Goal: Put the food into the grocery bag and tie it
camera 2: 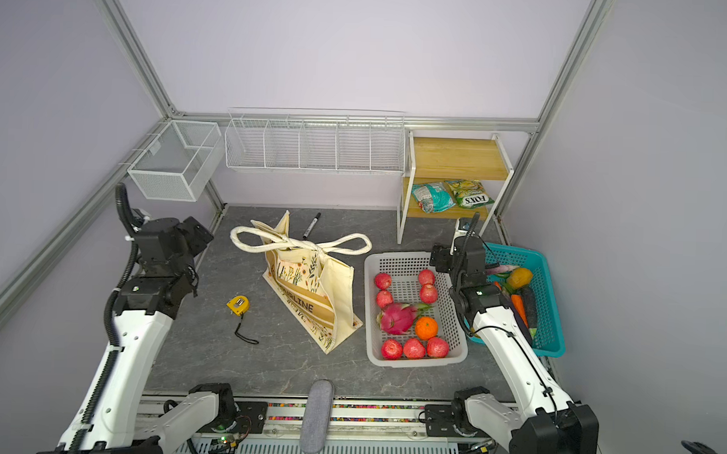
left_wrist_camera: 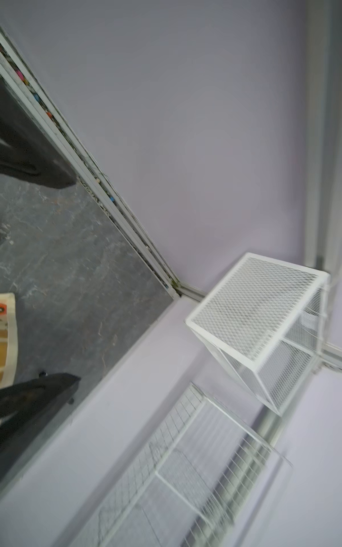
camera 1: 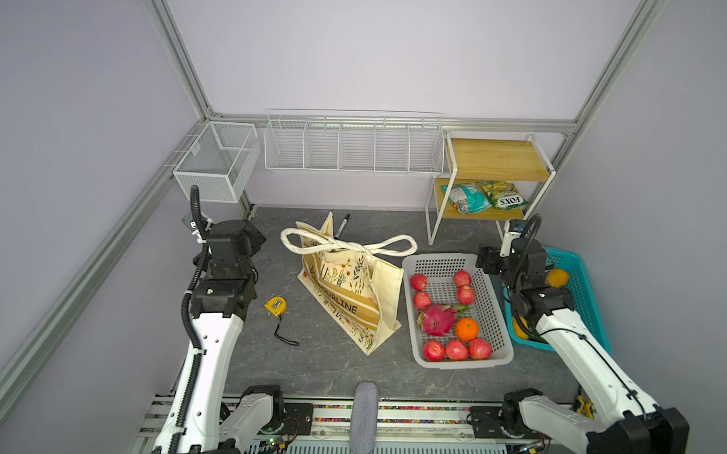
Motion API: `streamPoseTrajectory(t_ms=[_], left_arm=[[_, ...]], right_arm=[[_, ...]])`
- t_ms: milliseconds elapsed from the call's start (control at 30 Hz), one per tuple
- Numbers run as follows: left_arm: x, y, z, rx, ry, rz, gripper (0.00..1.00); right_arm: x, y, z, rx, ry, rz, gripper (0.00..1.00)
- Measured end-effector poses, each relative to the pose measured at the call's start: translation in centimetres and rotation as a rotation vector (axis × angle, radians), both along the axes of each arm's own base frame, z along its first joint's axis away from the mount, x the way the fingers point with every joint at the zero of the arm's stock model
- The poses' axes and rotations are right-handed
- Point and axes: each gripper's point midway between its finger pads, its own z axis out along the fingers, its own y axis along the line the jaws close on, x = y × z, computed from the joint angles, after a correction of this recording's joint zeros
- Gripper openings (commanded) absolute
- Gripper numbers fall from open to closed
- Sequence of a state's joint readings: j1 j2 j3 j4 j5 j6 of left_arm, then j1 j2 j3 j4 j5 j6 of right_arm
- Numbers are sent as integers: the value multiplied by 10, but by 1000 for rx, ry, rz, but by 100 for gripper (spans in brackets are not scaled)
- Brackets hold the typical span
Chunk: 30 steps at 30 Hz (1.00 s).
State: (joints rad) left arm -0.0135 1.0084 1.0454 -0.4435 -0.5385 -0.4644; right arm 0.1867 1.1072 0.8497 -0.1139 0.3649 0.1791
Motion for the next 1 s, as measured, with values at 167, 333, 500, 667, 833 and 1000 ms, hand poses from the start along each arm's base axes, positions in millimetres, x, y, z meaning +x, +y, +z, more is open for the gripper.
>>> streamPoseTrajectory(t_ms=[167, 333, 500, 667, 833, 1000], left_arm=[[3, 9, -31, 56, 29, 40, 99], [11, 9, -68, 90, 42, 33, 99], [15, 5, -117, 114, 103, -12, 99], [14, 0, -138, 139, 93, -55, 99], [14, -3, -146, 152, 68, -85, 100], [14, -6, -160, 154, 54, -105, 100]], right_arm=[[-7, -41, -42, -28, 42, -138, 89], [-9, -65, -78, -28, 59, -204, 89], [-7, -71, -106, -18, 67, -204, 89], [7, -61, -116, 0, 50, -130, 89], [11, -53, -111, 7, 27, -72, 89], [5, -54, -117, 4, -8, -63, 89]])
